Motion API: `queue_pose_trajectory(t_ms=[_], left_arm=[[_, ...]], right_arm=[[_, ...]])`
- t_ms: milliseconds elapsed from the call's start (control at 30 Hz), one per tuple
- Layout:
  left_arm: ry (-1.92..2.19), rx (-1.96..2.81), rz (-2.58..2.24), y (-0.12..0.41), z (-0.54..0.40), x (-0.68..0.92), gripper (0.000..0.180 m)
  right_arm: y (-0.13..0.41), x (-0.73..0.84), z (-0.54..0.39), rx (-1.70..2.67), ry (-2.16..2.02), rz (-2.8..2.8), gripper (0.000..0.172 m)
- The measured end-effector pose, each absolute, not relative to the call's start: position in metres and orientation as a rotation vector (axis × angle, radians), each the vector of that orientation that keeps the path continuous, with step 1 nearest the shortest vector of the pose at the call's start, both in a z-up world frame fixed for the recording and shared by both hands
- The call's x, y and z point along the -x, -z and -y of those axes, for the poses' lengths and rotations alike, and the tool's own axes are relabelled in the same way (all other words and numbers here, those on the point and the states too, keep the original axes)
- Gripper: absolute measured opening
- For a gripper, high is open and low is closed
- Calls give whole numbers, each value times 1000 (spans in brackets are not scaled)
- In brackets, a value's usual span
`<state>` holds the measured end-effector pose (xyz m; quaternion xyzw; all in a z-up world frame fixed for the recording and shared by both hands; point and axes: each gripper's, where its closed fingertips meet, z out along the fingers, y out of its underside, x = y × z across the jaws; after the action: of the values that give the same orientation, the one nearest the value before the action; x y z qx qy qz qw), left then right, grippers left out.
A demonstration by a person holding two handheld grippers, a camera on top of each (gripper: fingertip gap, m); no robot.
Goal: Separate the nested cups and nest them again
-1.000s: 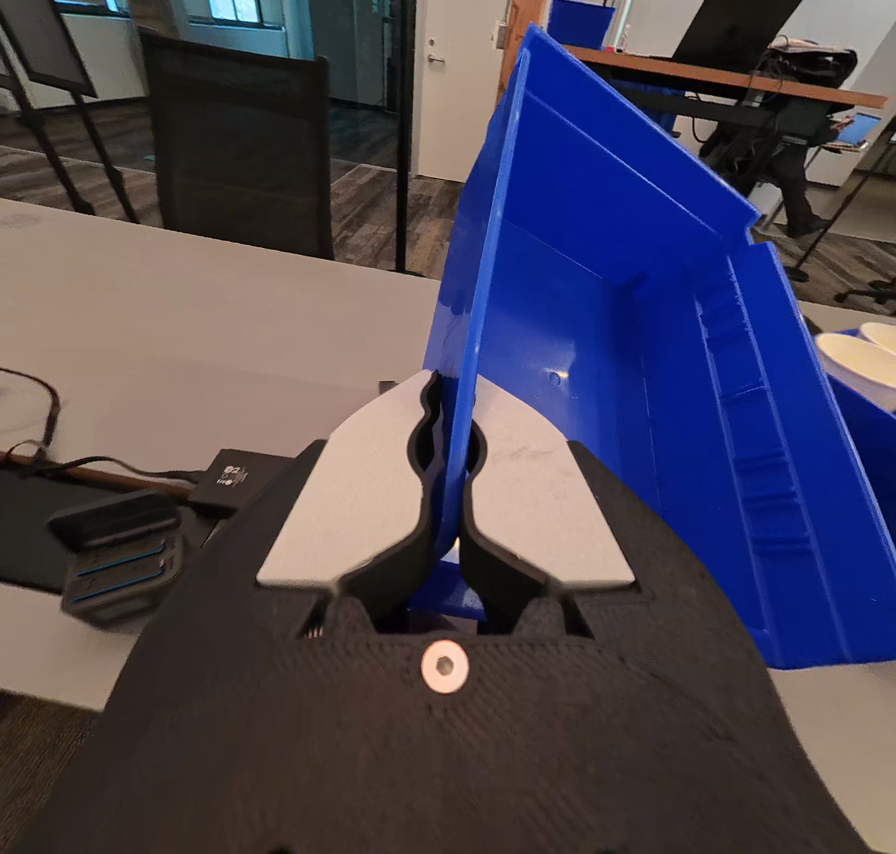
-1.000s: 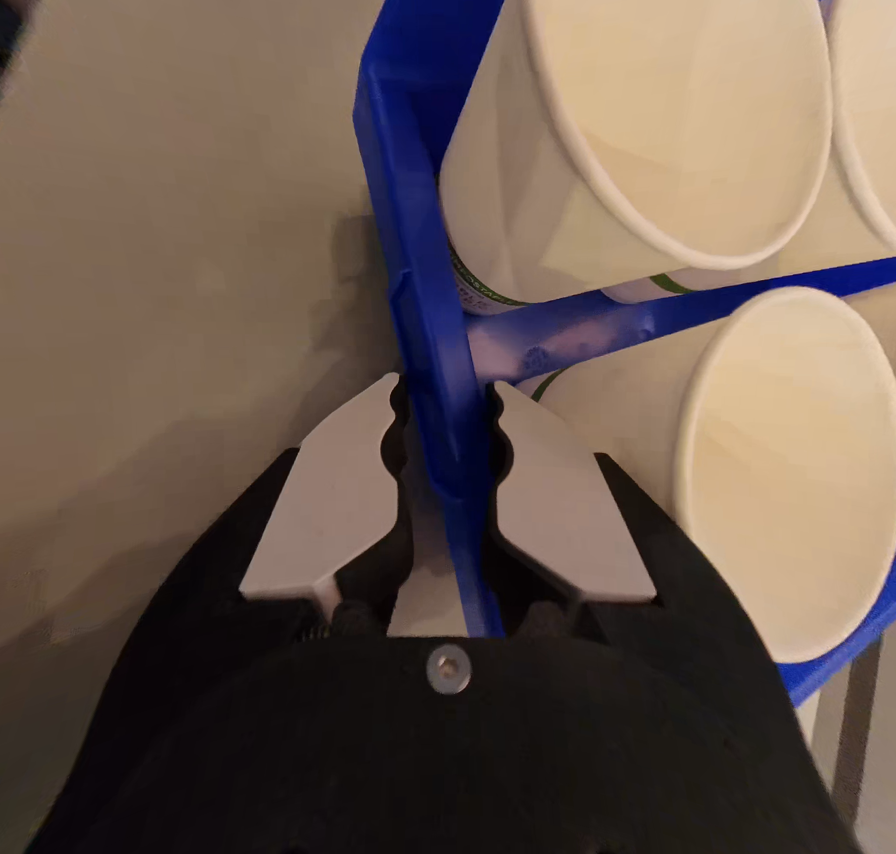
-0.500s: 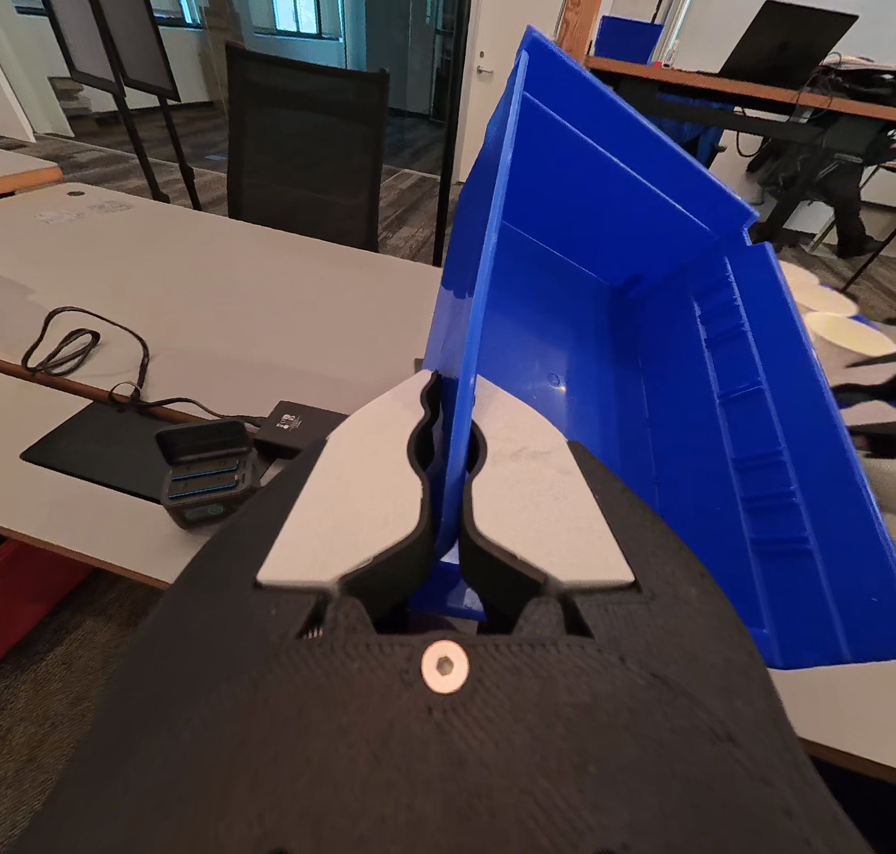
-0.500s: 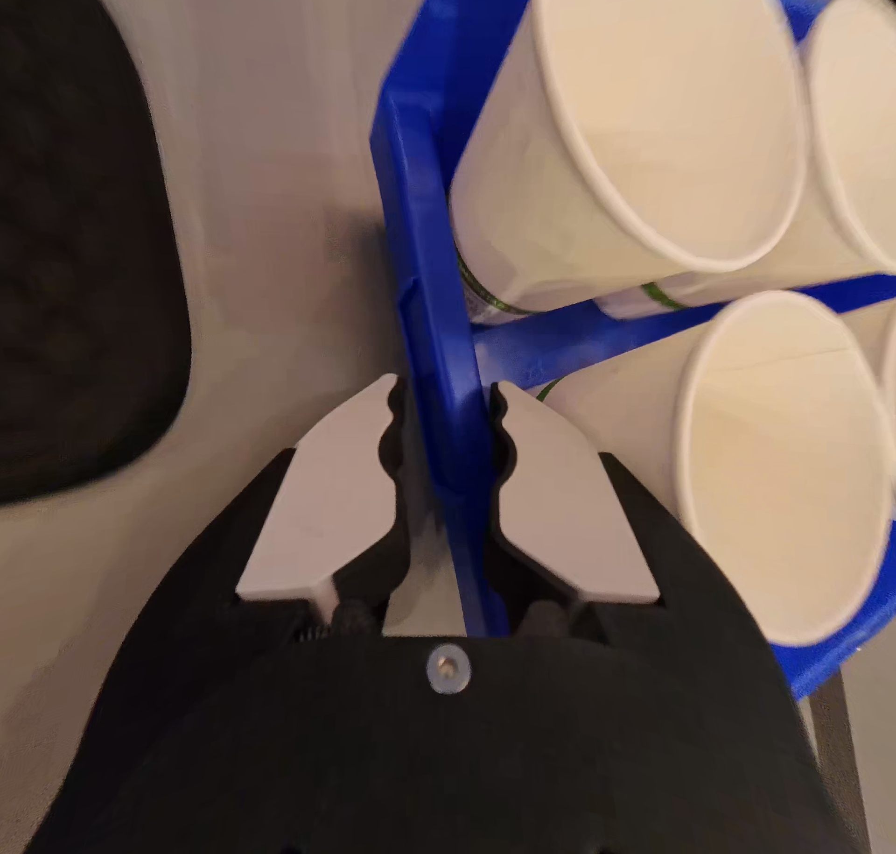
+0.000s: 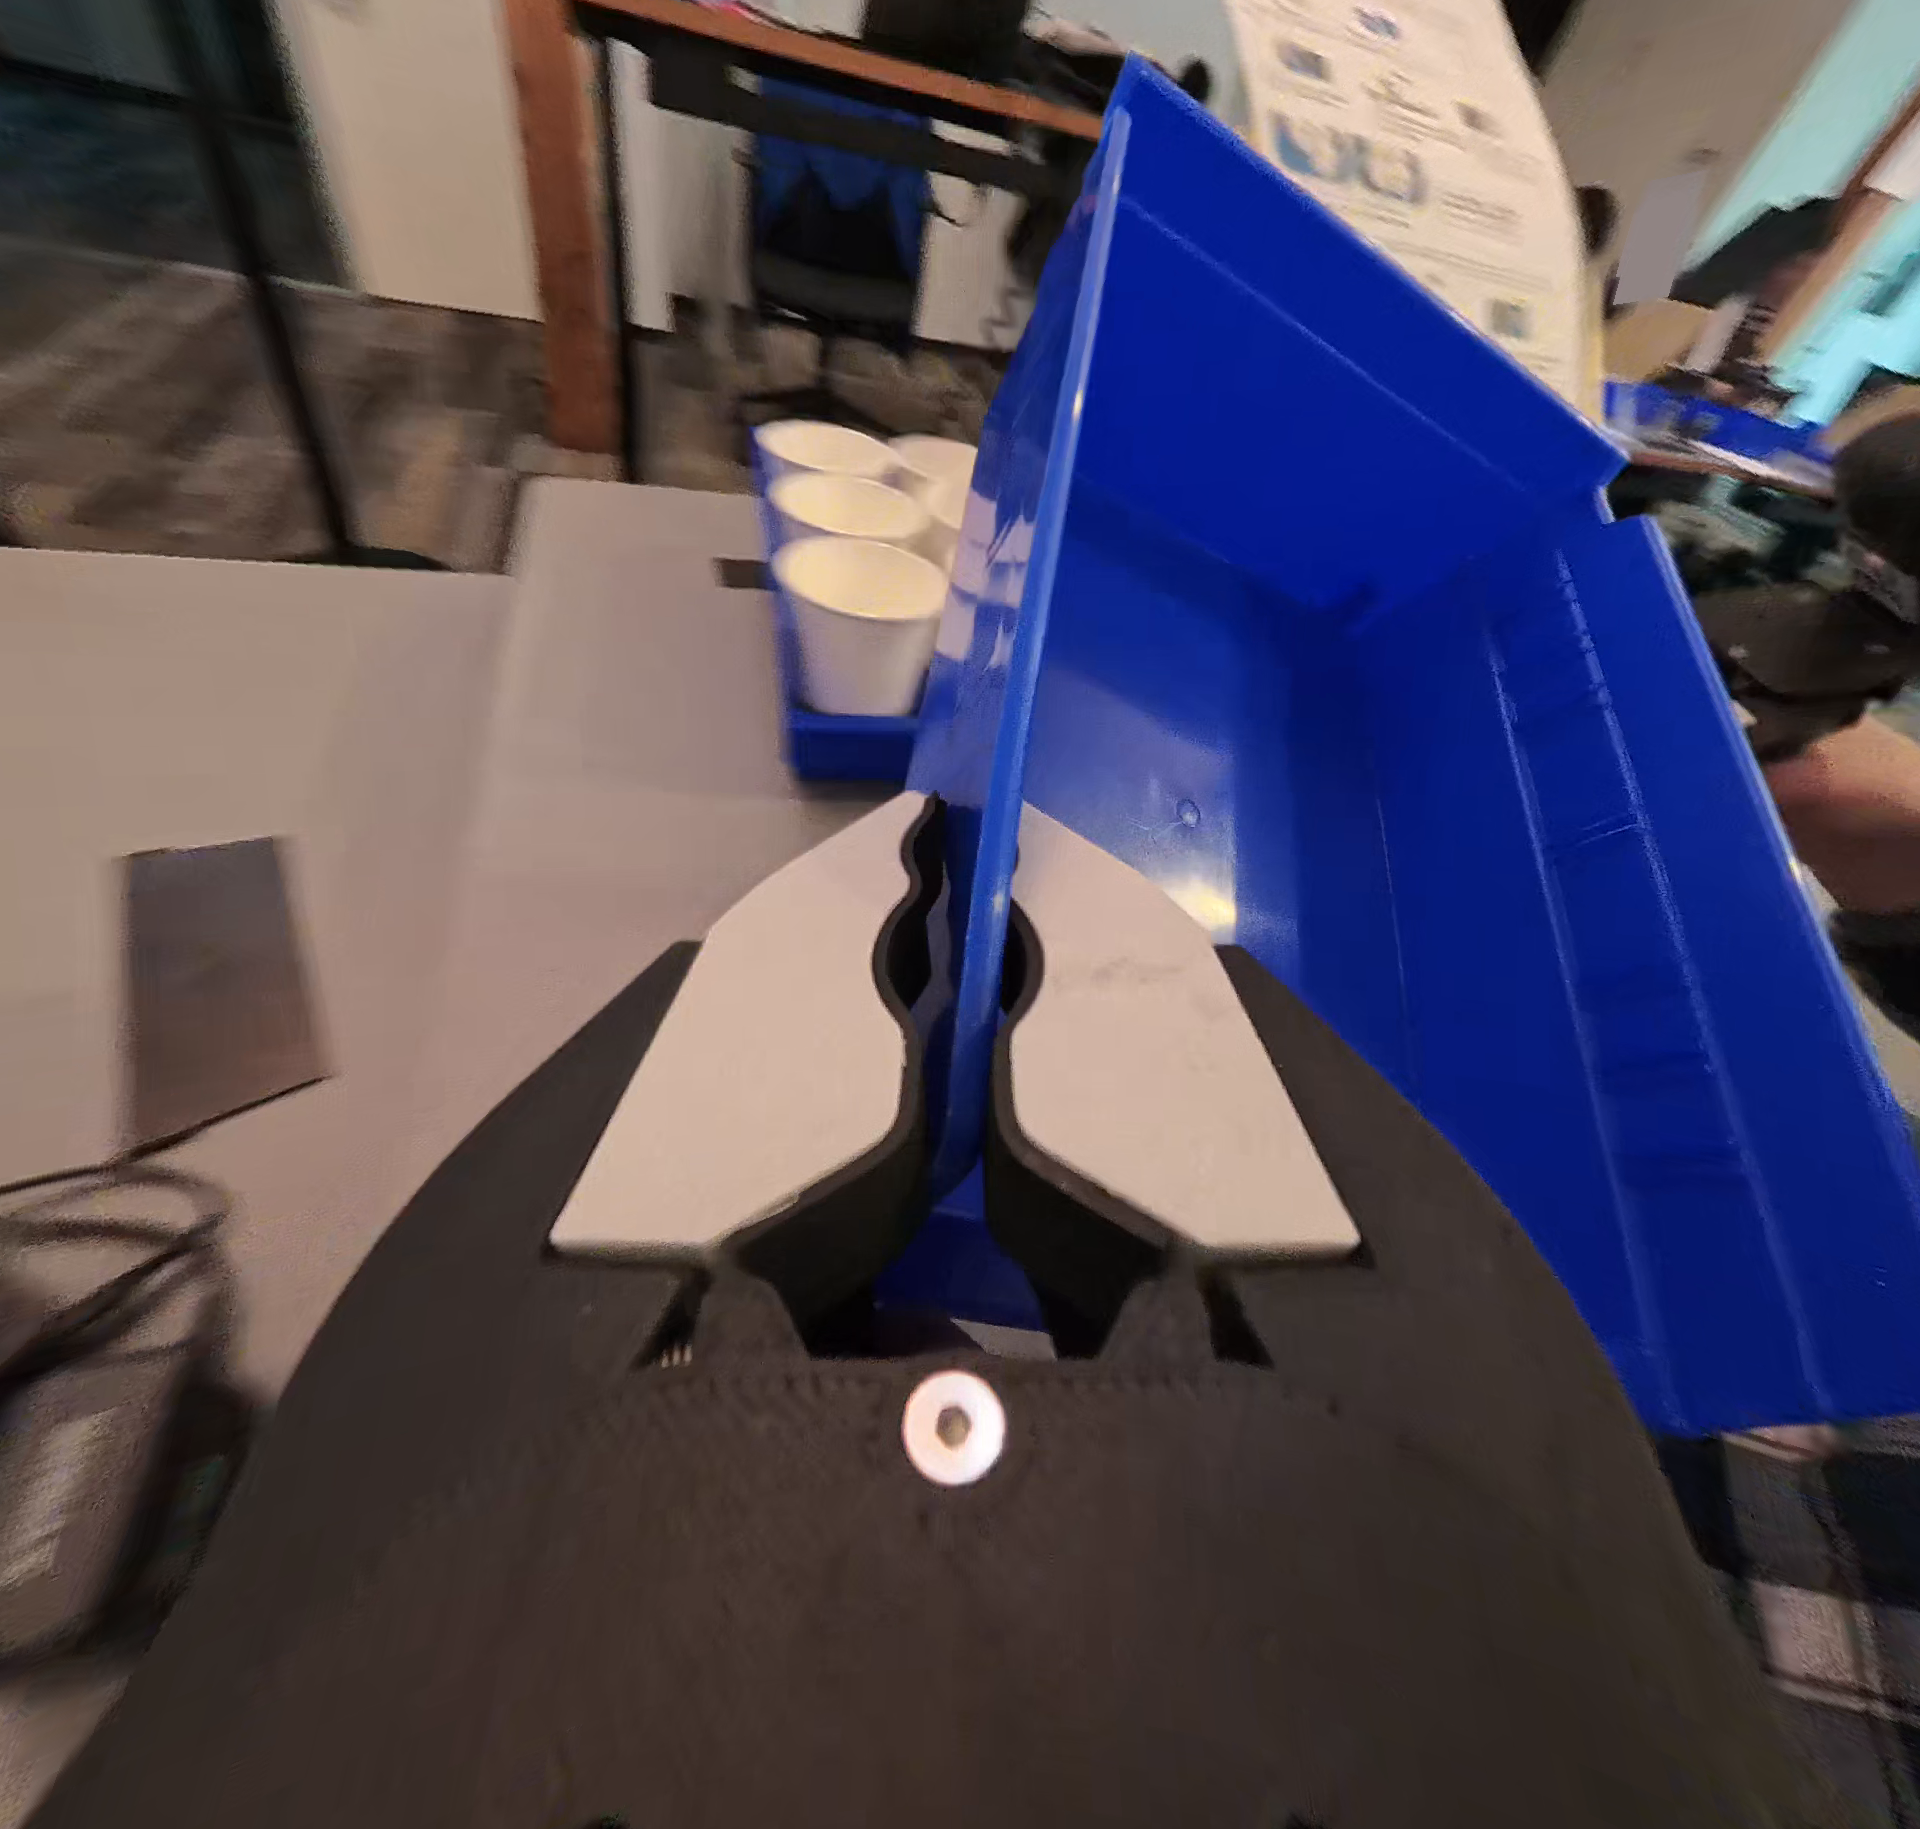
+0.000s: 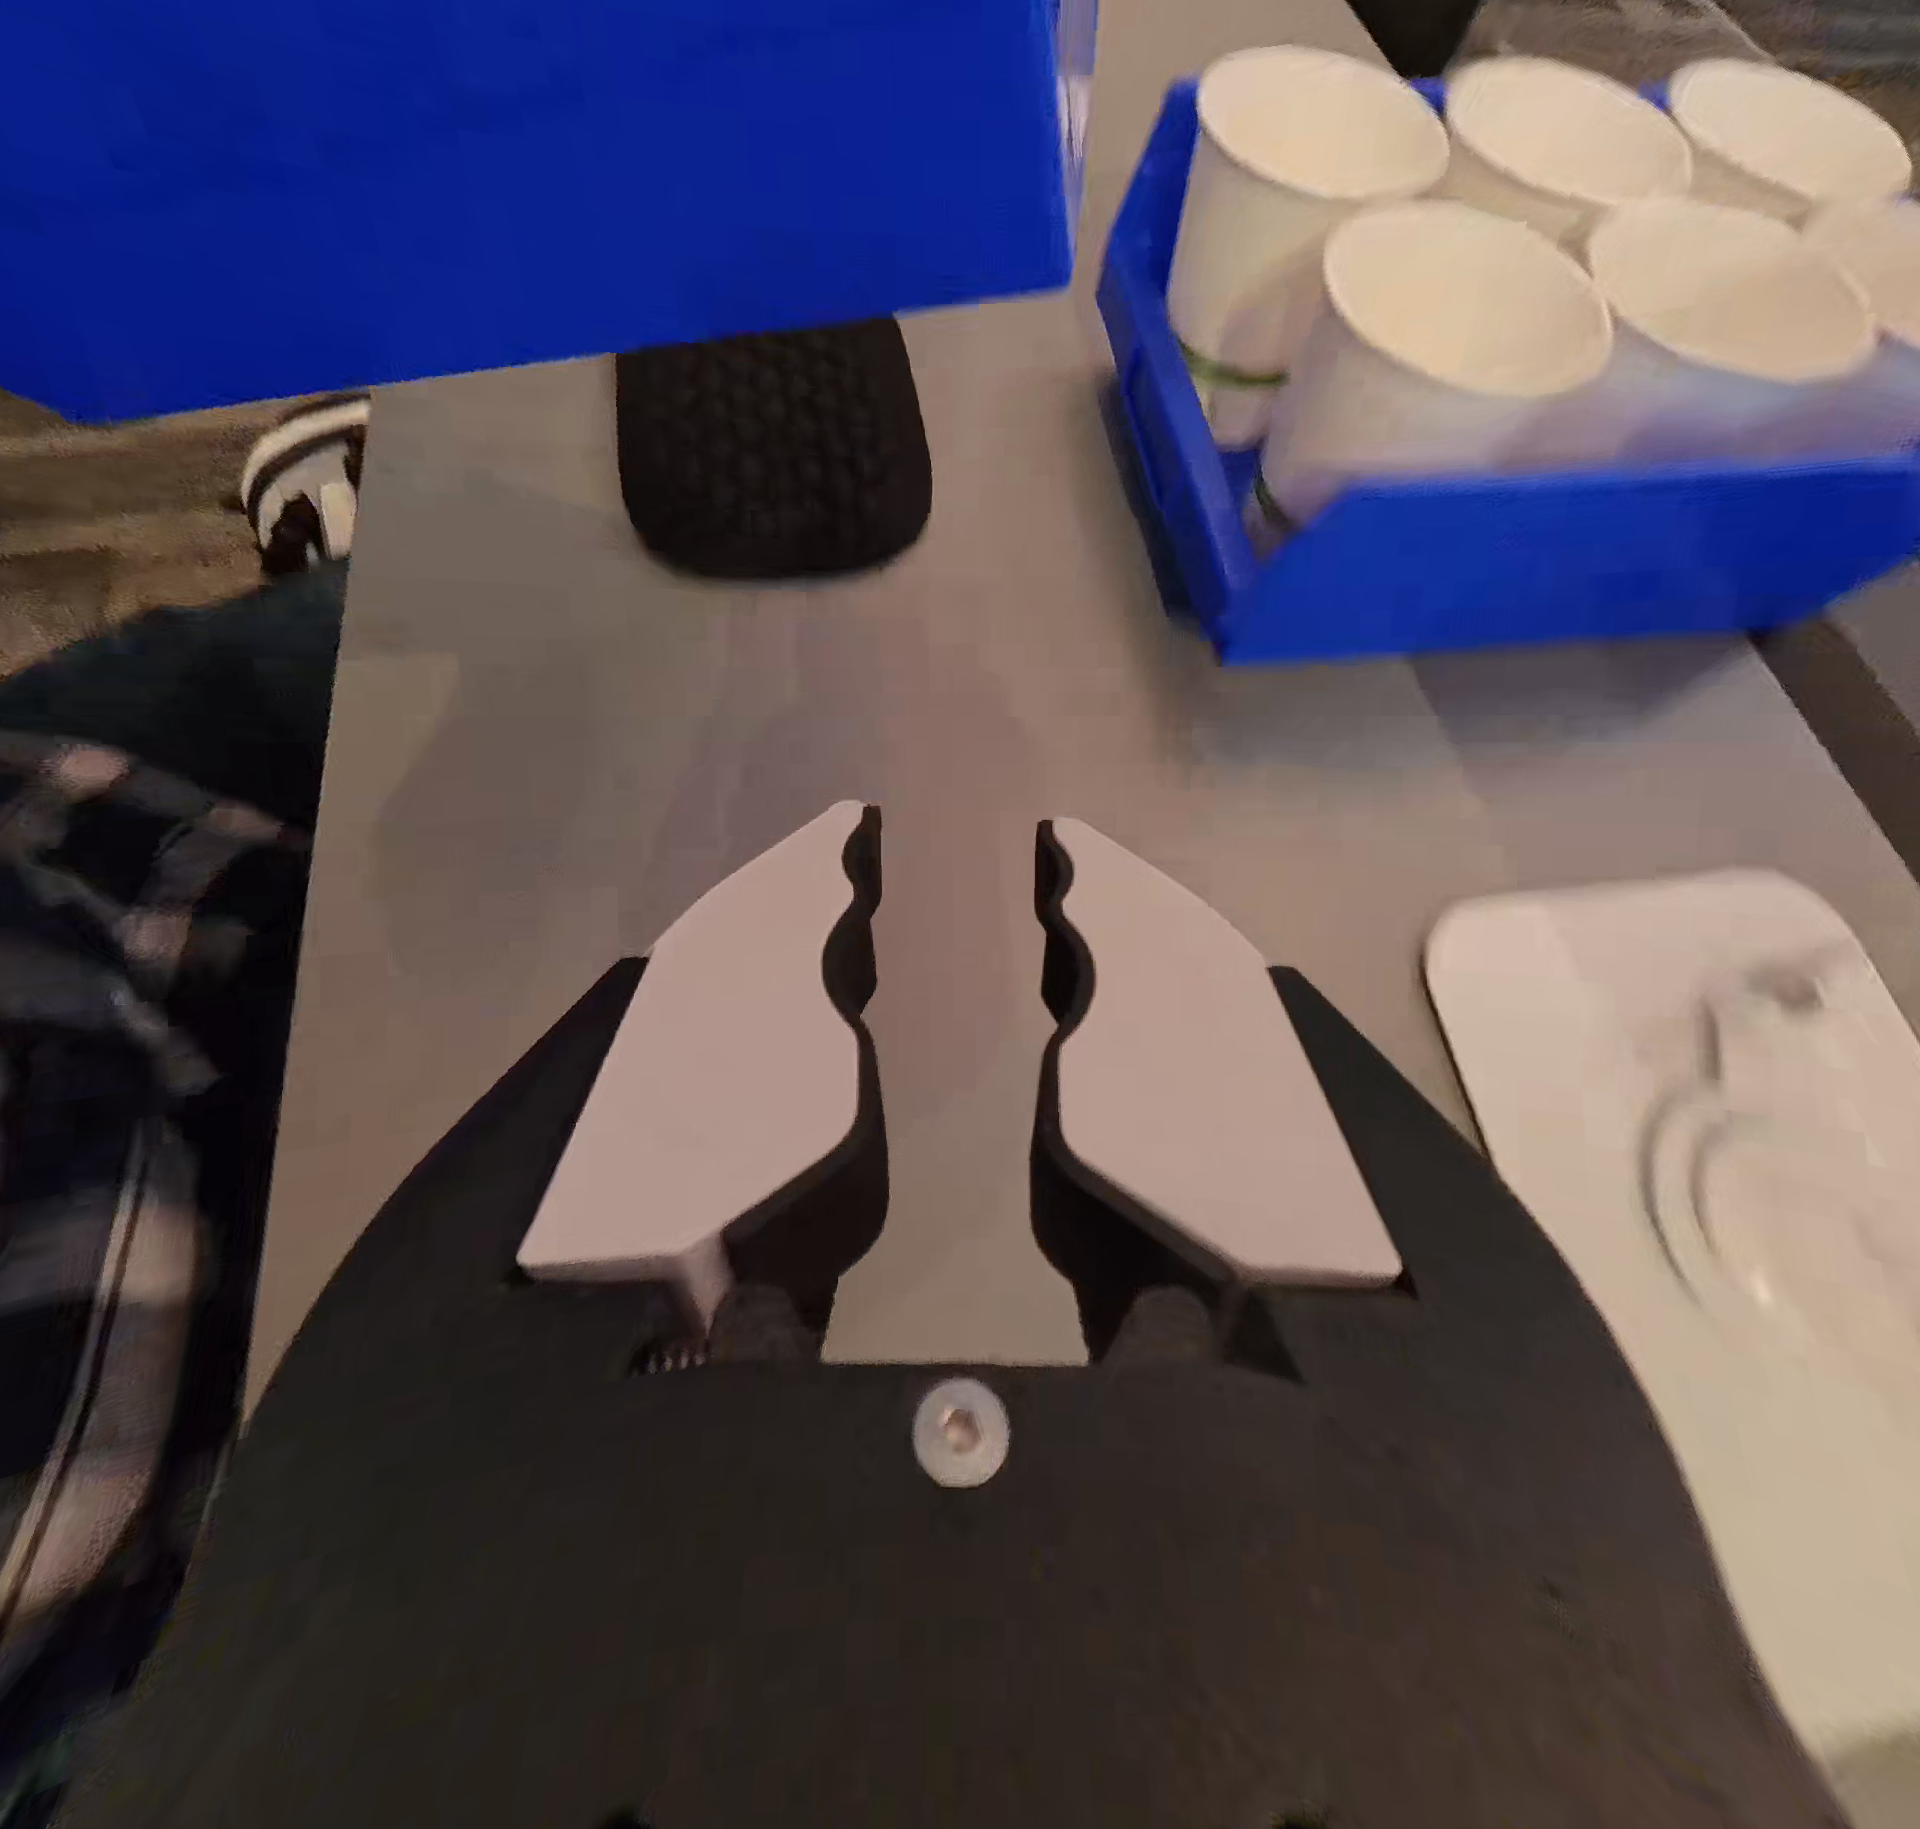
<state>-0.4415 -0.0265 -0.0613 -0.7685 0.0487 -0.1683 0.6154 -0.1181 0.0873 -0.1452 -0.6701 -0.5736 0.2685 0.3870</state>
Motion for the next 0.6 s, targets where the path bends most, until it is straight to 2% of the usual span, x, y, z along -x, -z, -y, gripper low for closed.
queue_pose_trajectory(t_ms=[200, 400, 500, 533, 600], left_arm=[[681, 1856, -384, 103, -25, 280, 6], [873, 1876, -483, 136, -84, 122, 6], [944, 1902, -478, 156, -110, 55, 6], [959, 1911, -481, 161, -118, 36, 6], [978, 1939, -501, 171, -131, 4, 6]], right_arm=[[123, -29, -66, 1806, -638, 1276, 26], [112, -154, -45, 1943, -713, 821, 39], [116, -204, -39, 1939, -714, 573, 54], [118, -213, -34, 1922, -751, 516, 53], [121, -219, -28, 1881, -864, 387, 66]])
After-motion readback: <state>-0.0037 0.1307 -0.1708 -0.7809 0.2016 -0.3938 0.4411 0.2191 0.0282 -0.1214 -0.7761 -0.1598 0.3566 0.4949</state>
